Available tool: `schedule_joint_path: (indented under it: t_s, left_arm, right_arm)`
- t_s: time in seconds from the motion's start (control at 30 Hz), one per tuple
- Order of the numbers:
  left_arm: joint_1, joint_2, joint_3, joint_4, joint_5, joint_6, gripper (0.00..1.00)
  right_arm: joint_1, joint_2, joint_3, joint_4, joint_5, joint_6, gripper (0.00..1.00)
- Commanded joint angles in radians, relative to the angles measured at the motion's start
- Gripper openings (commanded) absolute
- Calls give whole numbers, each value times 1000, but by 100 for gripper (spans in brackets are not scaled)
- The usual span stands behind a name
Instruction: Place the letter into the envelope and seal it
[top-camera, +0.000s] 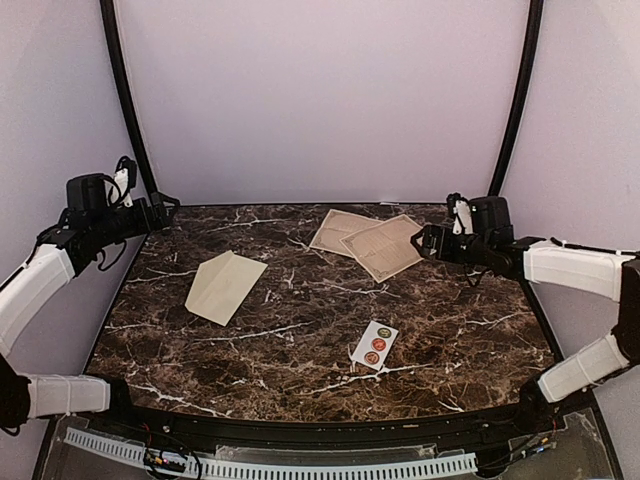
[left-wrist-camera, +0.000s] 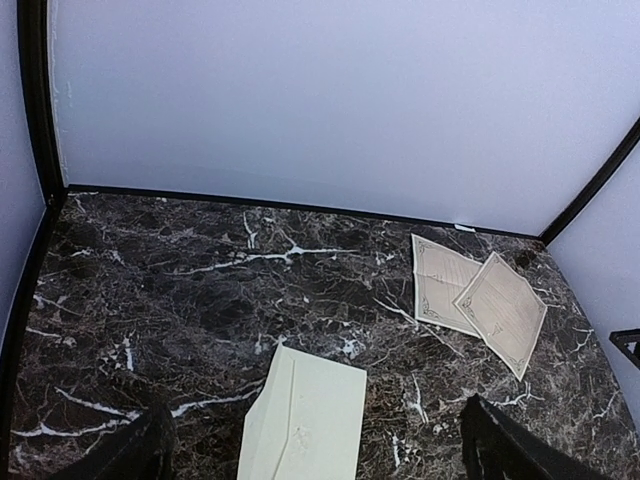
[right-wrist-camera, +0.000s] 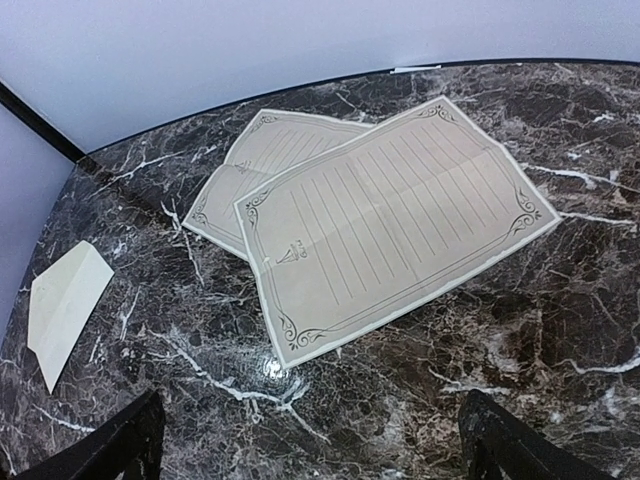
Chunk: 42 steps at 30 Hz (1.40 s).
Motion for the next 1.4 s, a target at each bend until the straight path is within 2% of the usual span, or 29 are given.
schedule_joint_path:
  t_s: [0.0, 0.3, 0.67, 1.03, 1.37]
  left_arm:
    - [2, -29, -23, 12, 21, -2, 98]
    - [10, -32, -23, -13, -28, 14, 98]
    - [21, -11, -23, -7, 18, -1, 99]
    - [22, -8, -27, -5, 34, -7, 99]
    - [22, -5, -26, -8, 32, -8, 99]
  right_arm:
    - [47, 126, 73, 104, 8, 54, 99]
    - [98, 404, 256, 110, -39, 37, 98]
    - [109, 598, 368, 102, -87, 31, 97]
    - [113, 637, 333, 82, -130, 36, 96]
    - [116, 549, 150, 80, -174, 91, 95]
